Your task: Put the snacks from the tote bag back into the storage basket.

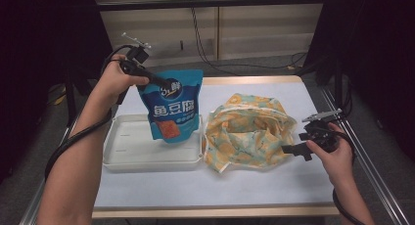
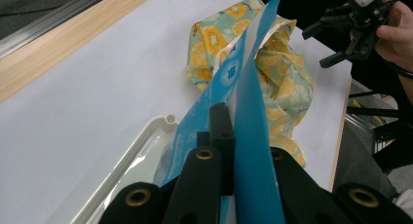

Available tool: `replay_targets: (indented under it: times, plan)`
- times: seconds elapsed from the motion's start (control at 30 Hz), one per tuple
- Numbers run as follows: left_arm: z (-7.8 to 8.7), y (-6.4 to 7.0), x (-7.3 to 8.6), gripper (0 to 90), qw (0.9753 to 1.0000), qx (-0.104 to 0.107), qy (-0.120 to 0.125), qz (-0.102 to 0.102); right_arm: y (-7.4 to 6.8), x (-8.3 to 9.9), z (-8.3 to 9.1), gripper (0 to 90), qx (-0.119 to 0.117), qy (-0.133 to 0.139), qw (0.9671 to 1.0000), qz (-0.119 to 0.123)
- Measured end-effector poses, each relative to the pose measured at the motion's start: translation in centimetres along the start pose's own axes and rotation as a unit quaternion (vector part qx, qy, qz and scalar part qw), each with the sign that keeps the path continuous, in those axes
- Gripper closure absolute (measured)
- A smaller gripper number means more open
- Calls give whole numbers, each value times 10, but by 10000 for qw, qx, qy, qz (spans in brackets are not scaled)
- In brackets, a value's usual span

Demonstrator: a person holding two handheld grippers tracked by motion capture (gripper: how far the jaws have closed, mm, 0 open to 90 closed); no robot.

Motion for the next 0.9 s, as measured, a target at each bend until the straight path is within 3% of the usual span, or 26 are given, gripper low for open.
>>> replay_targets:
  times: [0.1,0.23,0.27,0.37,0.47,0.57,0.63,0.7,0.77,0.9]
  plan:
    - [-4,-2,4,900,10000,-7,-49,51,-1,-1,-1,66,-12,17,10000,3]
    - [-5,-7,9,900,10000,-15,-23,-6,-1,-1,0,66,20,-6,10000,28]
    - [-5,-7,12,900,9999,8,-118,-69,-1,-1,1,66,19,-10,10000,22]
    - [-2,-9,15,890,9999,-17,-83,59,-1,-1,0,66,5,26,10000,32]
    - [6,-11,17,778,9997,-21,86,237,-1,-1,1,65,-9,18,10000,40]
    - [8,-14,24,607,9989,-366,-87,290,-1,-1,2,66,27,20,10000,52]
    - [11,-14,28,520,9986,-399,-38,343,-2,-1,3,66,-2,33,10000,45]
    - [13,-13,31,508,9982,-475,-15,364,-3,-2,3,66,5,35,10000,49]
    - [16,-13,36,454,9970,-669,-147,355,-3,-2,3,66,28,37,10000,64]
    - [22,-9,43,394,9959,-806,-124,380,-5,-2,3,65,-7,23,10000,72]
Point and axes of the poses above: each handheld gripper's, and its own axes: z roughly backward along the jaws, x roughly out of its underside, y roughly to its right, the point moved 6 cm from there along -z, roughly forward along the jaws, and after that the axes turned 3 degrees about z, right-handed, at the moved point
